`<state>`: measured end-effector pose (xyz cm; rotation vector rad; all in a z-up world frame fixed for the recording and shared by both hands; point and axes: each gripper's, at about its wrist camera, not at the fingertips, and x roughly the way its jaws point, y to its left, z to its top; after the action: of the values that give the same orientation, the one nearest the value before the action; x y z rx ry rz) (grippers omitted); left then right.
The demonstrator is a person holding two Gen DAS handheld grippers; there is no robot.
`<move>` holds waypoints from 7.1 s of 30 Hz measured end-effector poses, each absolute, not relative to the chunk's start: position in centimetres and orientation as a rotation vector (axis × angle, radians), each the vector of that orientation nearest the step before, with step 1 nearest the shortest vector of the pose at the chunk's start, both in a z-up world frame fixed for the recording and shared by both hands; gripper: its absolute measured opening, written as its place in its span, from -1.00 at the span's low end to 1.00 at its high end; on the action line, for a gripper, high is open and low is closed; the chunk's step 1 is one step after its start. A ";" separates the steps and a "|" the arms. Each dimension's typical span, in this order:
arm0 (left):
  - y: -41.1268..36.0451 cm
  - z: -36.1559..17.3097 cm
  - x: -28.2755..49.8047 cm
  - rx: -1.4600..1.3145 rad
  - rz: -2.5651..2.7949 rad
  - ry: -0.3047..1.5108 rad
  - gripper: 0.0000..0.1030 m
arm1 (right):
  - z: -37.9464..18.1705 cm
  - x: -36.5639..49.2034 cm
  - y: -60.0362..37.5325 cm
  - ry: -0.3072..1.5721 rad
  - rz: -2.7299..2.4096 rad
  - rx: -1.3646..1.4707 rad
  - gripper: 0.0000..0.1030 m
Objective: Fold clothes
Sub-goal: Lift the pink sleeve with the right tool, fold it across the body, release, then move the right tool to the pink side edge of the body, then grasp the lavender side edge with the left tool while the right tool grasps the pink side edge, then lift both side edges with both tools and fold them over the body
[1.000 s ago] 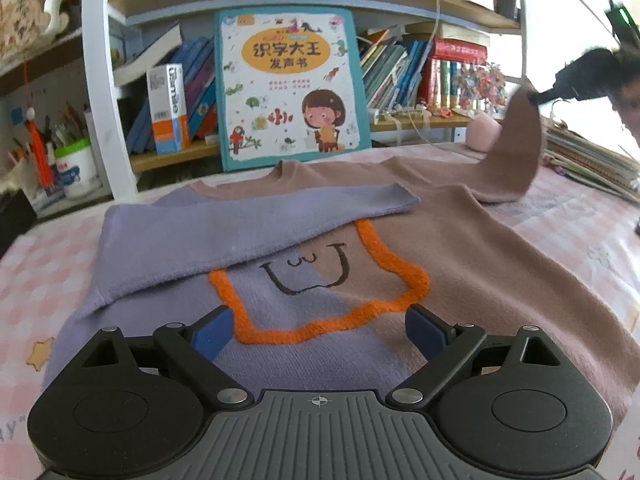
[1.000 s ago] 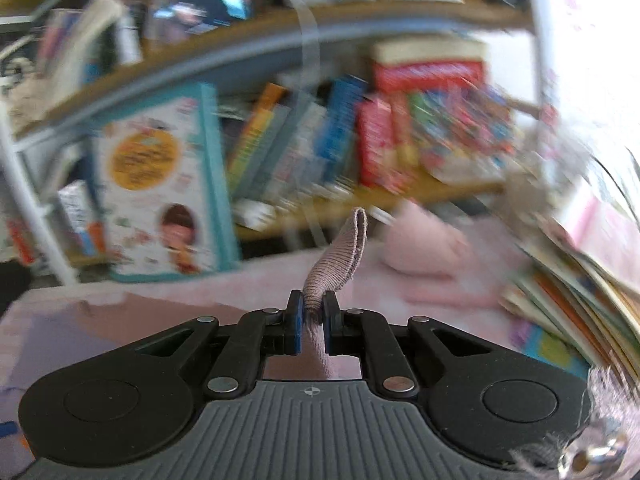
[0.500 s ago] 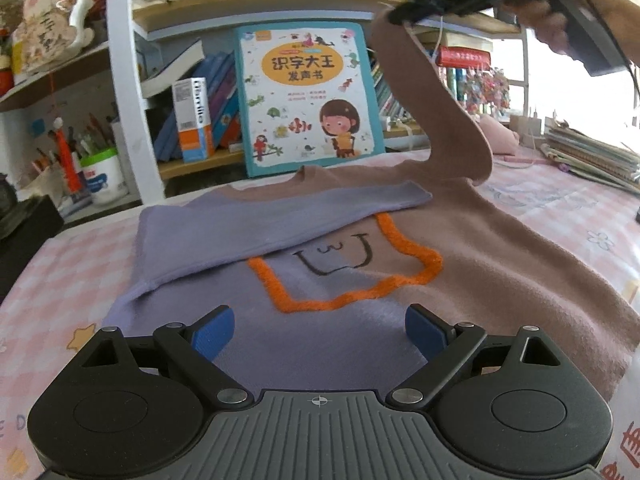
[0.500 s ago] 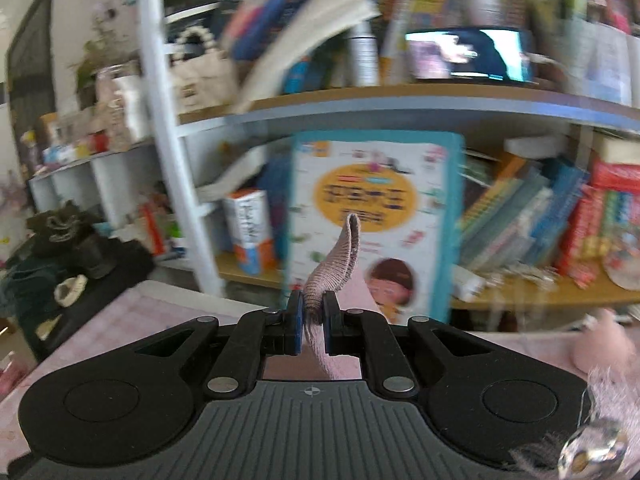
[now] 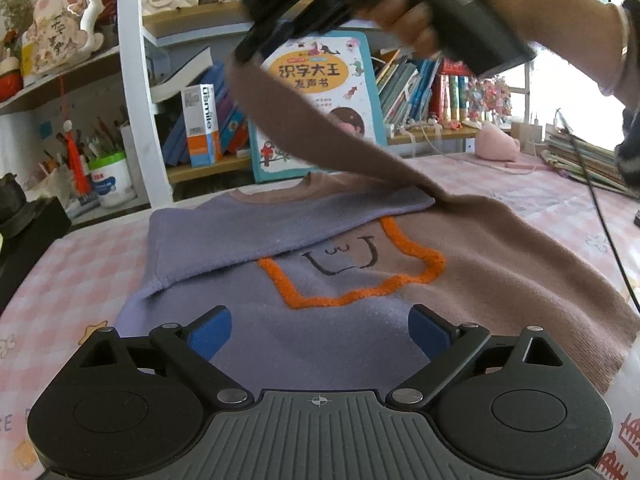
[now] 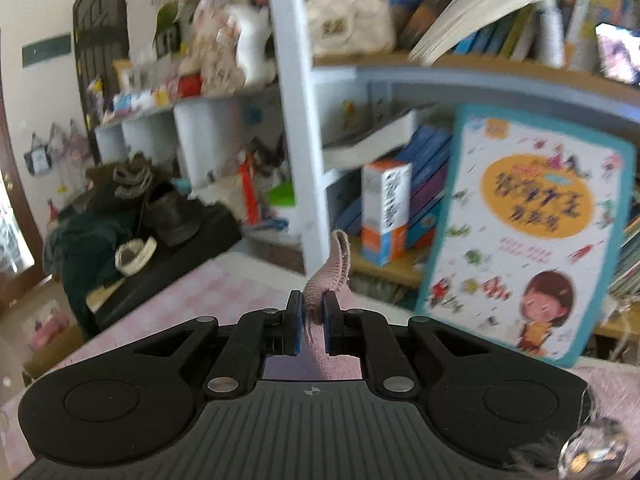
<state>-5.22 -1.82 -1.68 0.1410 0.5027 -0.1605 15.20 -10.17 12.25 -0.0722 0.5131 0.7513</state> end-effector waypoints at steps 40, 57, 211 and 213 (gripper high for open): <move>-2.2 -2.0 -4.3 0.154 -0.152 0.558 0.92 | 0.9 5.5 -21.7 0.742 0.651 -0.024 0.04; 5.2 -0.1 -7.9 0.022 0.084 0.567 0.63 | -0.7 -4.2 -35.9 0.735 0.353 0.325 -0.04; 17.6 -3.7 5.6 -0.993 -0.180 0.512 -0.88 | -1.0 16.5 -36.5 0.648 0.503 0.982 -0.87; 17.6 -3.9 5.8 -0.986 -0.175 0.523 -0.88 | -1.6 16.8 -36.5 0.662 0.498 0.989 -0.87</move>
<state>5.82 17.62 -3.93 -0.9861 0.5228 -0.1752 16.76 -36.48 -1.65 0.9889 0.6617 0.4978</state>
